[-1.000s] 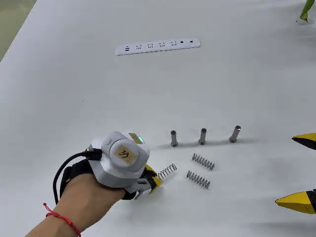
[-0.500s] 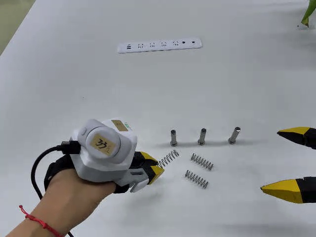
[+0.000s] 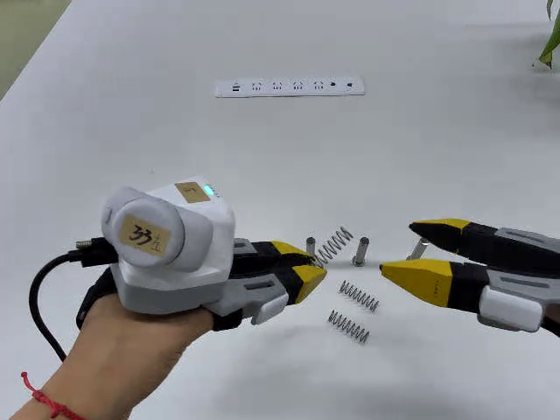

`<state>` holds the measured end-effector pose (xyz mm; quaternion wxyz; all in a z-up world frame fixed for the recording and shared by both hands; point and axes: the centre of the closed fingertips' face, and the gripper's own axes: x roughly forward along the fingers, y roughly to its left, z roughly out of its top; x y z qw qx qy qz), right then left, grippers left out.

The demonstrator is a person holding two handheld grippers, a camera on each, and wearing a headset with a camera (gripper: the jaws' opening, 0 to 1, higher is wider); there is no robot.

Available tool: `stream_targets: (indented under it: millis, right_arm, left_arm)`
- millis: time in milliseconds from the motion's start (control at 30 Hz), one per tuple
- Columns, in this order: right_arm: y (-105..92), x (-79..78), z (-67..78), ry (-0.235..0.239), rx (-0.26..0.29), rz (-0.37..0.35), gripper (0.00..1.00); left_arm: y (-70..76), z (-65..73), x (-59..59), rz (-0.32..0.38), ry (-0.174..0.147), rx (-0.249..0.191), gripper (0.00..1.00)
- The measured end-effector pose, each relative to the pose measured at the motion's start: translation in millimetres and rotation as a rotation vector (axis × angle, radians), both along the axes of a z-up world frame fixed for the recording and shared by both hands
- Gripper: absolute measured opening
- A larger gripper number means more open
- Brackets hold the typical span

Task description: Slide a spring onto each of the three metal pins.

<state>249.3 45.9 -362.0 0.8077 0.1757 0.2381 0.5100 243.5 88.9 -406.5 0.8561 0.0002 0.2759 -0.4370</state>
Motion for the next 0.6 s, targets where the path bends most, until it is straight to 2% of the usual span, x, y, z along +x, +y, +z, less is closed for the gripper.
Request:
stream_targets:
  millis: [67,200,600]
  right_arm:
    - [3.8,4.2,1.9,0.019,0.027,-0.022,0.47]
    - [7.4,12.8,5.4,0.059,0.076,-0.062,0.35]
    - [13.7,13.4,10.1,0.122,0.136,-0.080,0.22]
  left_arm:
    - [-5.3,8.4,1.3,0.002,-0.015,-0.037,0.10]
    - [-13.9,18.5,1.0,-0.005,-0.035,-0.078,0.10]
    - [-26.8,27.2,-1.9,-0.018,-0.040,-0.126,0.10]
